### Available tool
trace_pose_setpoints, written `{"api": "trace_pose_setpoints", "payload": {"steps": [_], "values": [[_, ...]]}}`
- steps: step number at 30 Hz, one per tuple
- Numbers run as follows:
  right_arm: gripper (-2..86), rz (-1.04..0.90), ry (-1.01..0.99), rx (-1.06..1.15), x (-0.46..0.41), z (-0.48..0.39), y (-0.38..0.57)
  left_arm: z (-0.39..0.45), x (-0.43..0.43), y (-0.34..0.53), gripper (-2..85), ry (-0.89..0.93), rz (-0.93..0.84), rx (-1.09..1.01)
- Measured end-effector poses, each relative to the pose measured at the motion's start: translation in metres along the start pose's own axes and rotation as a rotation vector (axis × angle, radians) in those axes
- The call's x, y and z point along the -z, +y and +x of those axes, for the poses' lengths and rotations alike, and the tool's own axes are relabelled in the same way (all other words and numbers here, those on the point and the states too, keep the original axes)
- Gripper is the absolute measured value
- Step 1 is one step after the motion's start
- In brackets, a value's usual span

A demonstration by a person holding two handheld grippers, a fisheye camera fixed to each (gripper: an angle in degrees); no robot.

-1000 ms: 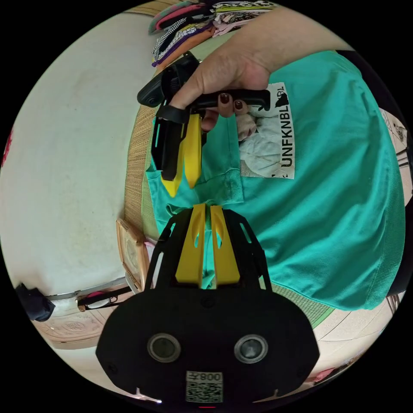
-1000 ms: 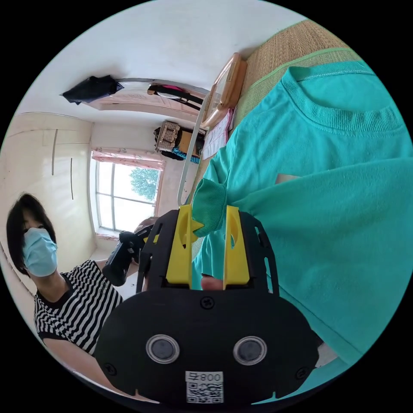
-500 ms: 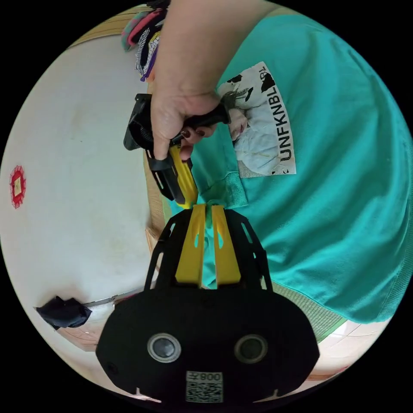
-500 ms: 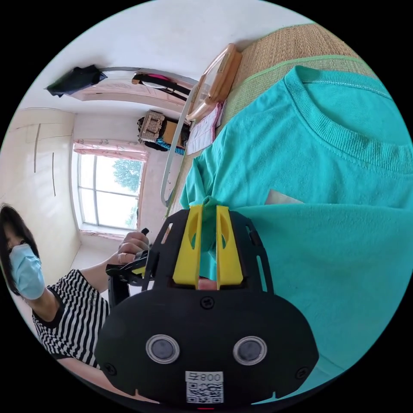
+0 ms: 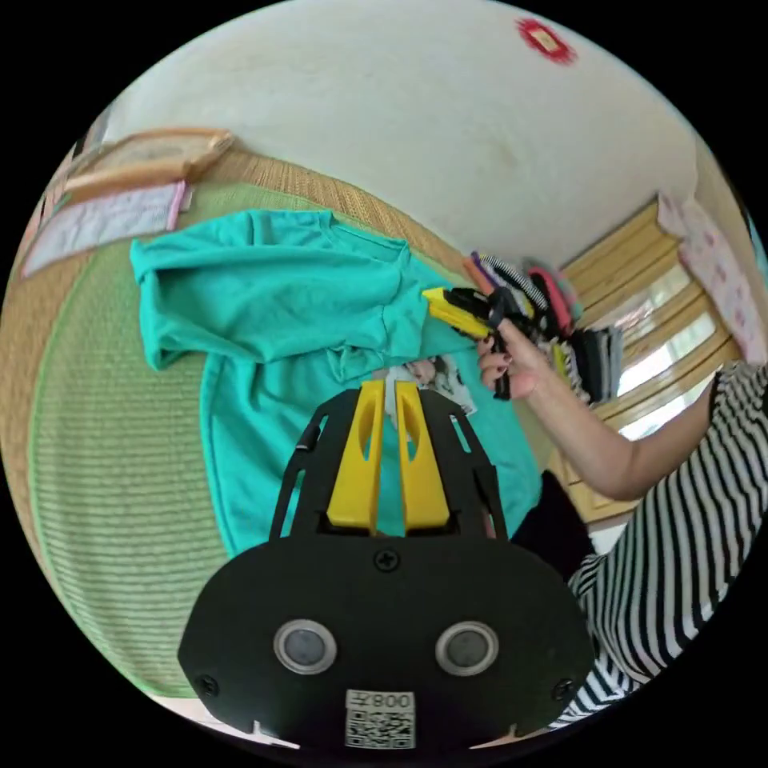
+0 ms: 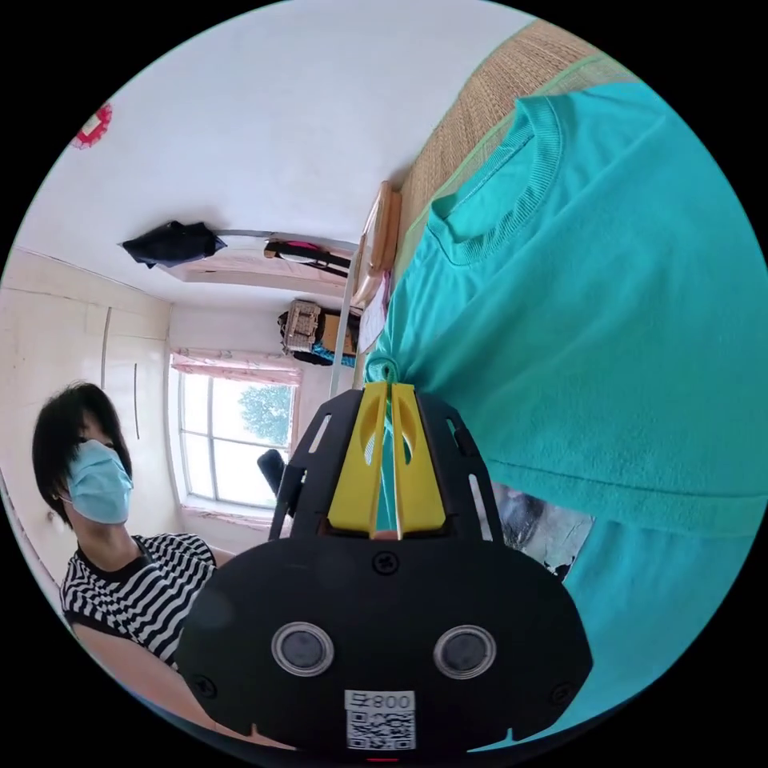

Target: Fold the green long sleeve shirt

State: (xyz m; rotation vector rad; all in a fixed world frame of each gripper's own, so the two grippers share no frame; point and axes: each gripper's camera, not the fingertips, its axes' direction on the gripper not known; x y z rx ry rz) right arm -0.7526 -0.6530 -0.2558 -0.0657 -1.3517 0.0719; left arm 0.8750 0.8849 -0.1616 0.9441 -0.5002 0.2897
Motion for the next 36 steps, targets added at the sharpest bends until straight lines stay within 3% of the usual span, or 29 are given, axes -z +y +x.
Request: {"api": "trace_pose_setpoints", "payload": {"steps": [2, 4, 12, 17, 26, 36], "values": [[0.6, -0.008, 0.0, 0.0, 0.001, -0.002, 0.001, -0.073, -0.009, 0.016, 3.9, 0.301, 0.126, 0.213], [0.6, -0.021, 0.005, 0.016, 0.002, -0.01, -0.003, -0.12, -0.02, 0.028, 5.5, 0.408, 0.176, 0.349], [0.6, -0.097, -0.03, 0.084, -0.003, -0.048, -0.015, -0.256, -0.051, 0.074, 7.4, 0.605, 0.318, 0.677], [0.5, -0.12, -0.077, 0.125, -0.004, -0.079, -0.02, -0.319, -0.061, 0.098, 2.4, 0.657, 0.391, 0.797], [0.6, -0.215, -0.128, 0.255, -0.024, -0.177, -0.044, -0.388, -0.035, 0.122, 0.1, 0.744, 0.607, 0.824], [0.5, -0.279, -0.102, 0.533, -0.046, -0.371, -0.106, -0.435, 0.054, 0.103, 0.1, 0.733, 0.881, 0.663]]}}
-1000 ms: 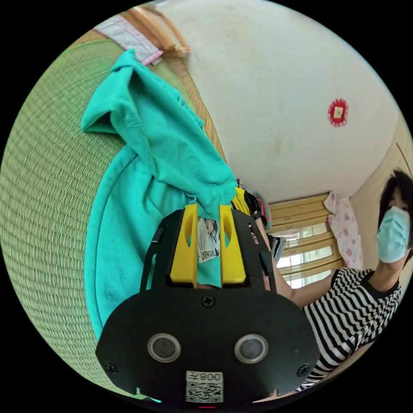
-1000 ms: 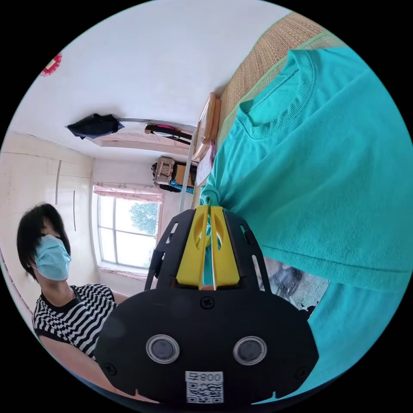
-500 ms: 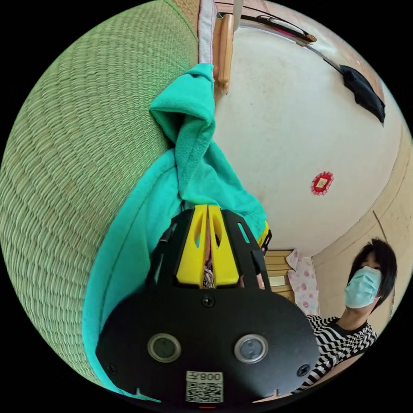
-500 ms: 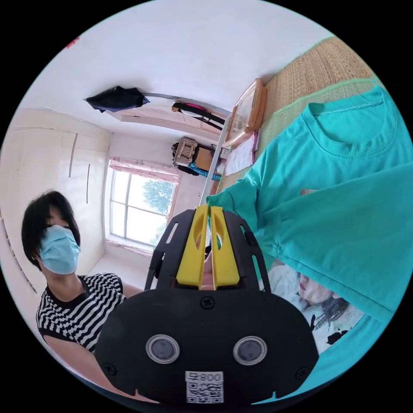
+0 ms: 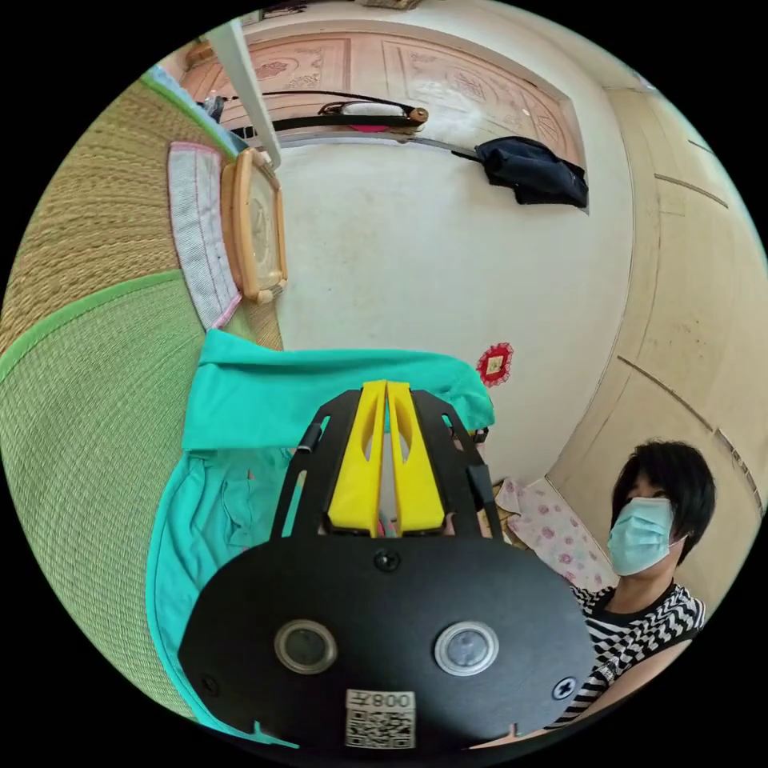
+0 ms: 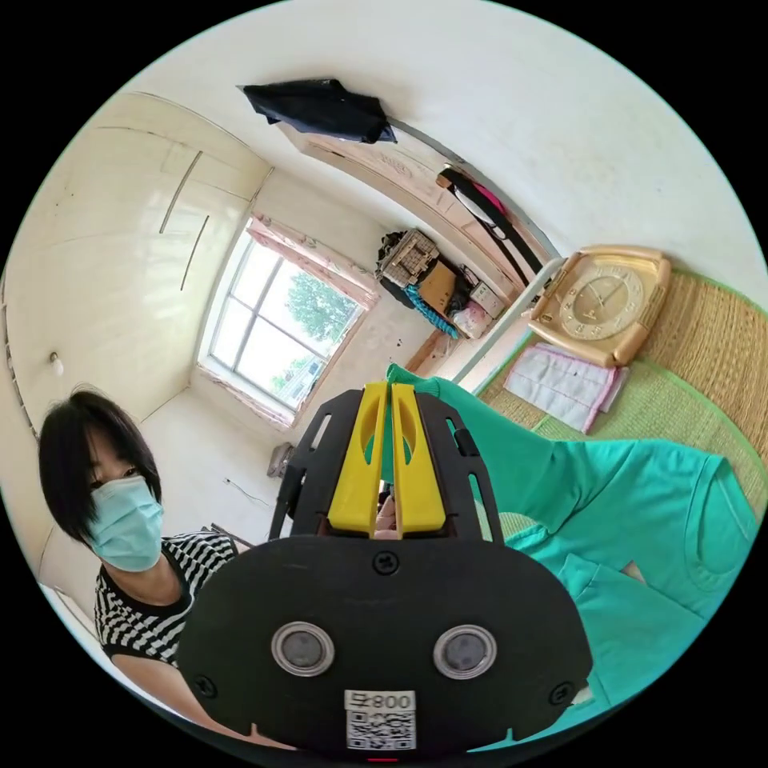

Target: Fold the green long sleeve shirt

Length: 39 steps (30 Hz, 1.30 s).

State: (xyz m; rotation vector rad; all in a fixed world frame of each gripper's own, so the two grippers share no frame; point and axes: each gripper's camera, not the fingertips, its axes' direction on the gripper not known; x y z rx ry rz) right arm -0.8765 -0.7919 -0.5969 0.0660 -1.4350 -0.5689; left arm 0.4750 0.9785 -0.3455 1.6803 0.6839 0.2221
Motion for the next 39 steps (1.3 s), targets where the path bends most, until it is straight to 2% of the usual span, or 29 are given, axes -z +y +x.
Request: {"api": "trace_pose_setpoints", "payload": {"steps": [8, 14, 19, 25, 27, 33, 39], "values": [[0.4, 0.03, 0.091, 0.083, 0.067, -0.065, -0.009, -0.007, -0.044, -0.002, 2.0, -0.043, -0.104, -0.053], [0.4, 0.144, 0.124, 0.024, 0.194, -0.054, 0.083, -0.027, -0.095, -0.011, 4.4, -0.169, -0.229, -0.111], [0.4, 0.315, 0.216, -0.157, 0.309, -0.01, 0.202, -0.045, -0.169, -0.018, 5.8, -0.335, -0.405, -0.188], [0.5, 0.41, 0.184, -0.323, 0.364, 0.053, 0.305, -0.068, -0.288, -0.007, 6.9, -0.607, -0.676, -0.359], [0.5, 0.425, 0.163, -0.338, 0.373, 0.066, 0.324, -0.077, -0.319, -0.003, 7.3, -0.637, -0.741, -0.367], [0.5, 0.434, 0.104, -0.333, 0.395, 0.092, 0.363, -0.111, -0.384, 0.001, 7.0, -0.728, -0.749, -0.277], [0.5, 0.446, 0.074, -0.316, 0.415, 0.104, 0.394, -0.13, -0.414, 0.004, 2.5, -0.775, -0.71, -0.211]]}}
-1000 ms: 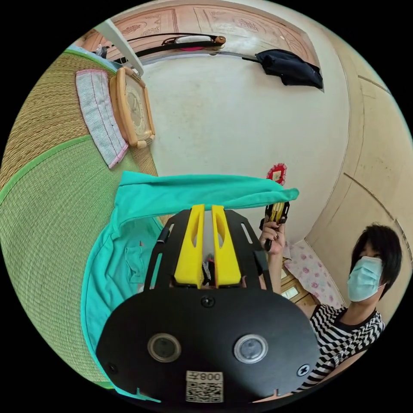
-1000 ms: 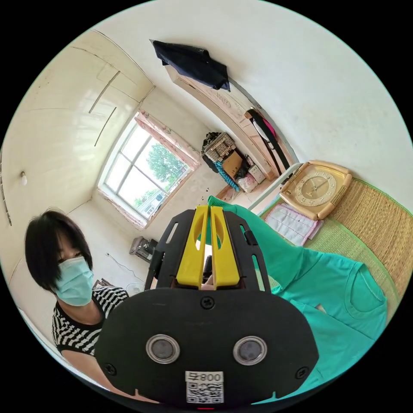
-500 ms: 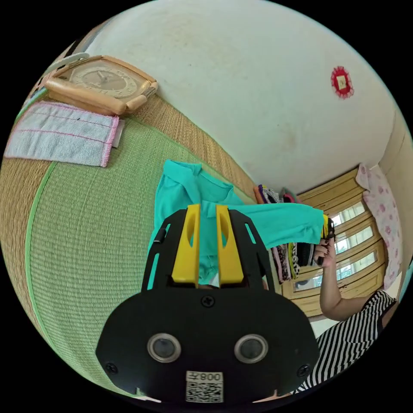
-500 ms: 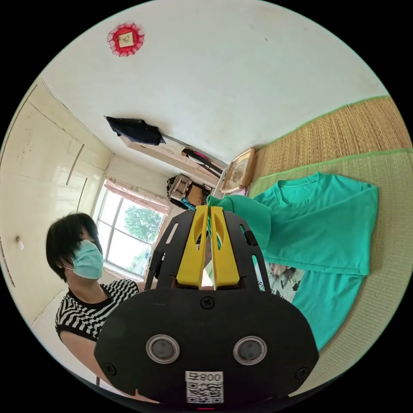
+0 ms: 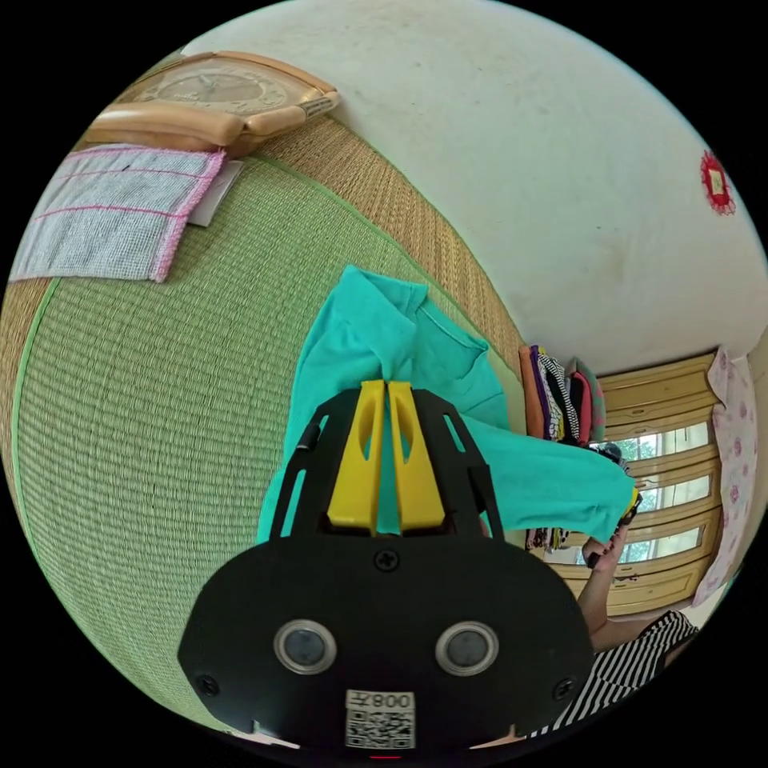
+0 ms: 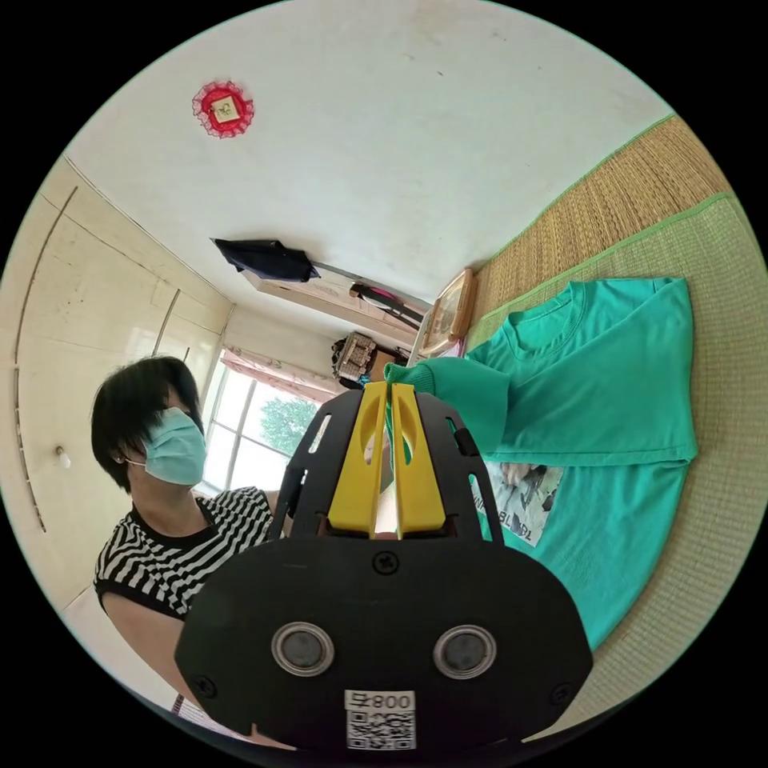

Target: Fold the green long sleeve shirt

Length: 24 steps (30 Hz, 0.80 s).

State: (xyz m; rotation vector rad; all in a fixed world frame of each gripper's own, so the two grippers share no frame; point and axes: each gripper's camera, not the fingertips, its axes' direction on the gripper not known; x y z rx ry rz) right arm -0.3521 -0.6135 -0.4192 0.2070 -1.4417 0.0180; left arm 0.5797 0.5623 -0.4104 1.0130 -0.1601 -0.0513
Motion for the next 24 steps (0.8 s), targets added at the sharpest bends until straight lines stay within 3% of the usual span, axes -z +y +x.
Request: {"api": "trace_pose_setpoints", "payload": {"steps": [10, 19, 24], "values": [[0.5, 0.012, -0.011, -0.029, 0.035, 0.038, 0.026, 0.035, 0.019, -0.027, 0.4, 0.153, 0.156, -0.013], [0.6, 0.027, 0.24, -0.296, 0.067, 0.17, 0.046, 0.073, -0.025, -0.077, 1.1, -0.087, 0.012, -0.007], [0.6, -0.01, 0.349, -0.353, 0.057, 0.217, 0.03, 0.08, -0.05, -0.091, 2.3, -0.131, -0.04, 0.024]]}}
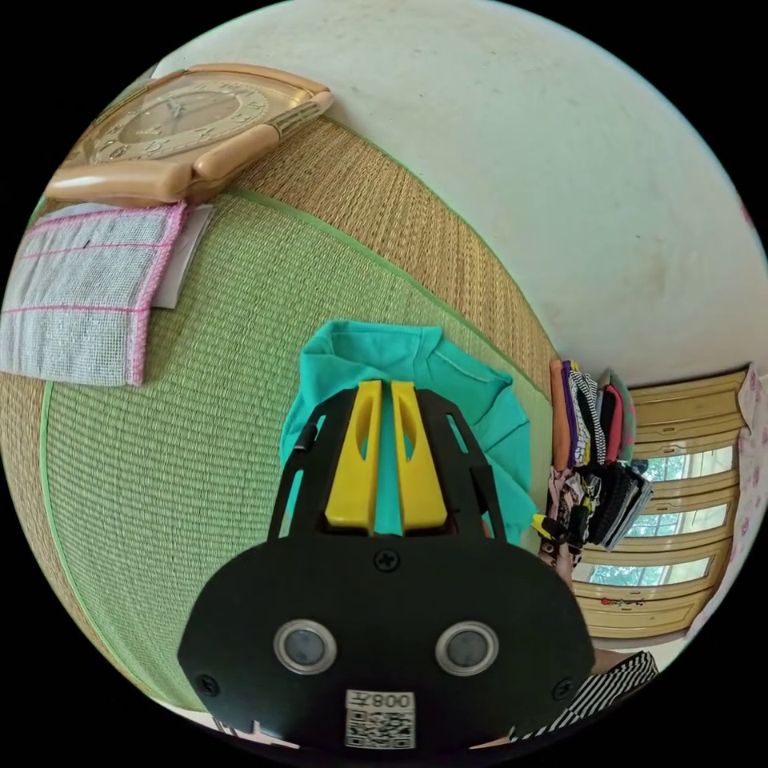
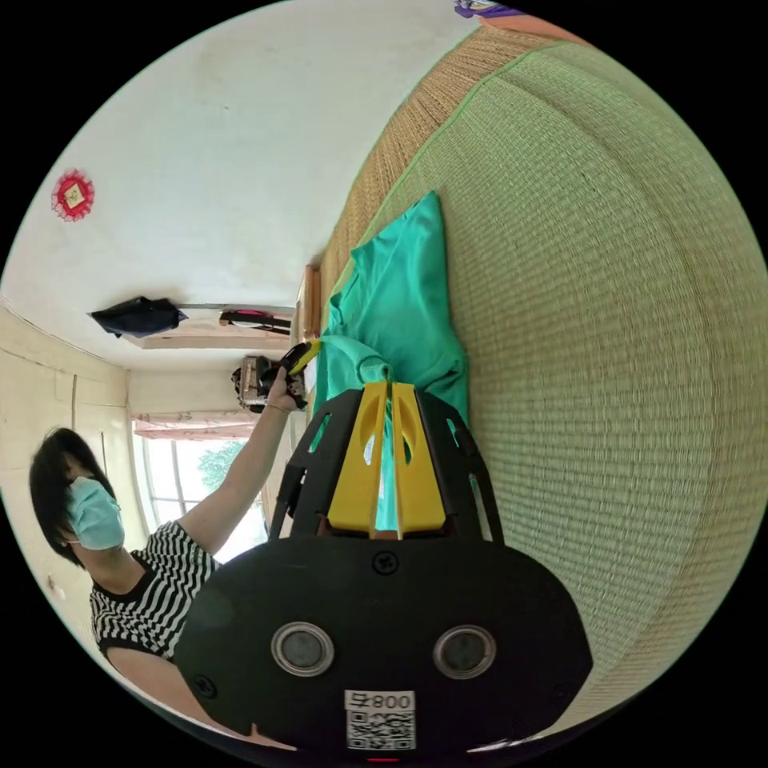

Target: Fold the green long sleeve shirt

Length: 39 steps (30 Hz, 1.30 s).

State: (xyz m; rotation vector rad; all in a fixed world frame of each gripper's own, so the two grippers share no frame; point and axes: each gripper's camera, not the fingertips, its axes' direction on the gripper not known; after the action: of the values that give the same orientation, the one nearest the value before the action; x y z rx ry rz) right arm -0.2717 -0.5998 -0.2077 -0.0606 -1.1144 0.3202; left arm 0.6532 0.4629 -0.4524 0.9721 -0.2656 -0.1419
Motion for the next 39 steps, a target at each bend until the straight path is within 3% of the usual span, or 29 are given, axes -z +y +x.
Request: {"api": "trace_pose_setpoints", "payload": {"steps": [12, 20, 27, 31, 39], "values": [[0.7, -0.031, 0.005, 0.029, -0.052, 0.007, -0.018, 0.017, 0.019, 0.017, 6.6, 0.036, 0.0, -0.079], [1.7, 0.007, 0.027, 0.055, -0.084, -0.012, -0.003, 0.02, 0.08, 0.101, 9.8, 0.046, 0.055, -0.16], [5.1, 0.132, 0.142, 0.155, -0.118, -0.088, 0.015, 0.033, 0.077, 0.153, 10.5, -0.161, -0.072, -0.269], [6.4, 0.032, 0.187, 0.379, -0.216, -0.186, -0.003, 0.043, 0.077, 0.171, 4.6, -0.312, -0.071, -0.318], [7.2, -0.349, 0.276, 0.759, -0.51, -0.359, -0.047, 0.035, 0.102, 0.211, 2.4, -0.248, -0.003, -0.337]]}}
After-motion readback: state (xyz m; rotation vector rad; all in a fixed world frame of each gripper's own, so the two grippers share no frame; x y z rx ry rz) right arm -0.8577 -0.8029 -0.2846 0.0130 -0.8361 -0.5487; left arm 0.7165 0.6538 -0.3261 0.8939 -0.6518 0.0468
